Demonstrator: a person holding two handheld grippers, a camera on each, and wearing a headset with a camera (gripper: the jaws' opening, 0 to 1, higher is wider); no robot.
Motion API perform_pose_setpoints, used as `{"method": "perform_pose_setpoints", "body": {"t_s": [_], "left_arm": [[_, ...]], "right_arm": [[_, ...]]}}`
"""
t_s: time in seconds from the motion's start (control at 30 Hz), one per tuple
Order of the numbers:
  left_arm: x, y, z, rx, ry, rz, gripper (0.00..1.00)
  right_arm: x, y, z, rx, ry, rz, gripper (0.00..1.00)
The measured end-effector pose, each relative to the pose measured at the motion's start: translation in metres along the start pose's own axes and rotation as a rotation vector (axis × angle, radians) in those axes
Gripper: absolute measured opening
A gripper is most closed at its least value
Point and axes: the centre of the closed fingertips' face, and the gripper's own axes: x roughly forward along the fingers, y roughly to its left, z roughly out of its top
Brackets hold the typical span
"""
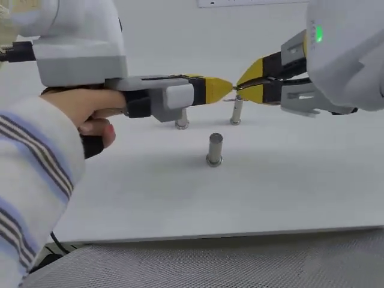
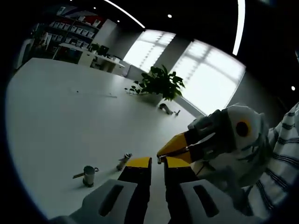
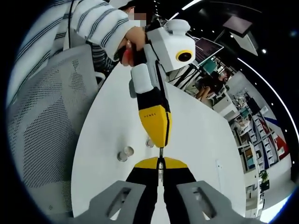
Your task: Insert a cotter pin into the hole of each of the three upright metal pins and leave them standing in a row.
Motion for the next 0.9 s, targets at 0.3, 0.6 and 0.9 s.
{"method": "perform_pose_setpoints", "body": {"t_s": [0.3,0.6,0.9], "left_arm": [[0.000,-0.003,-0.004,-0.018,0.012,-0.005,0.00],[-0.004,-0.007,-0.006,-0.036,0.021,-0.021,0.00],[-0.004,-0.012,-0.013,0.012,0.044,-0.011,0.00]], "right_arm": [[0.002,-0.001,0.004,-0.008,-0.010,0.002,0.00],[0.003,-0.001,0.007,-0.015,-0.020,0.007,0.00],[0.004,0.004,0.006,-0.023,-0.023,0.021,0.00]]}}
